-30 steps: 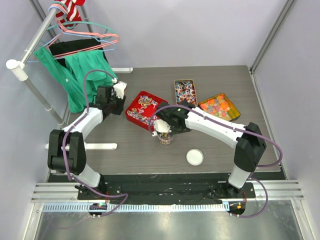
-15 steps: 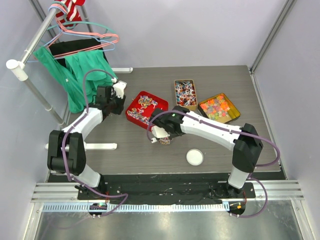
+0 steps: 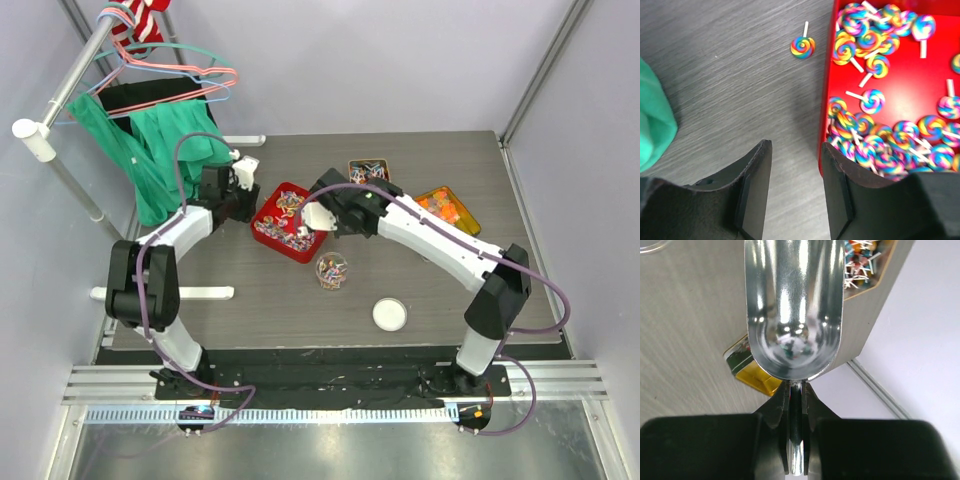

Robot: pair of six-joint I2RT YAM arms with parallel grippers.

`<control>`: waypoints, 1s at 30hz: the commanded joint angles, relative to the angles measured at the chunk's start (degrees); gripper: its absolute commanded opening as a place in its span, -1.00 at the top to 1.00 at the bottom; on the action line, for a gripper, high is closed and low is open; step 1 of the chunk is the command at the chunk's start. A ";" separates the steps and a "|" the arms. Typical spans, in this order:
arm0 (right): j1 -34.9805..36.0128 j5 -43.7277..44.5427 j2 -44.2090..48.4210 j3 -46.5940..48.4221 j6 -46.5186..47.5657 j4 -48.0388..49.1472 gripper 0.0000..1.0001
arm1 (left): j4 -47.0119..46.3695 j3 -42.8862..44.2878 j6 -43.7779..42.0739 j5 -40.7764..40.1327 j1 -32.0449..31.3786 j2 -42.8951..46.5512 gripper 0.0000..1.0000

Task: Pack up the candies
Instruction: Adjust the spatula at the center of the board.

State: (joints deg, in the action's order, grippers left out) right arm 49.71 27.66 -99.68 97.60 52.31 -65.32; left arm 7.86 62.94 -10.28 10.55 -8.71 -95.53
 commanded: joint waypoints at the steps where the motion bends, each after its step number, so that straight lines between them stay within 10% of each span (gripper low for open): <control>1: -2.59 0.64 -0.60 1.37 -0.46 11.06 0.98 | -2.58 3.24 0.53 -1.76 -0.95 -3.52 0.03; 21: -4.54 -8.41 -22.31 23.77 -23.31 11.44 0.98 | -1.18 3.77 0.44 -0.35 -2.54 -8.01 0.31; 30: -5.68 -8.06 -21.00 22.02 -22.96 11.35 0.98 | -1.53 3.60 0.61 -0.79 -2.63 -8.19 1.00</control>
State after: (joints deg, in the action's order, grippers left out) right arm 44.77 19.38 -122.76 118.74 30.61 -54.92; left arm 7.49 65.45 -9.93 9.82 -11.31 -103.72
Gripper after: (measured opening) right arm 0.117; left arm 0.028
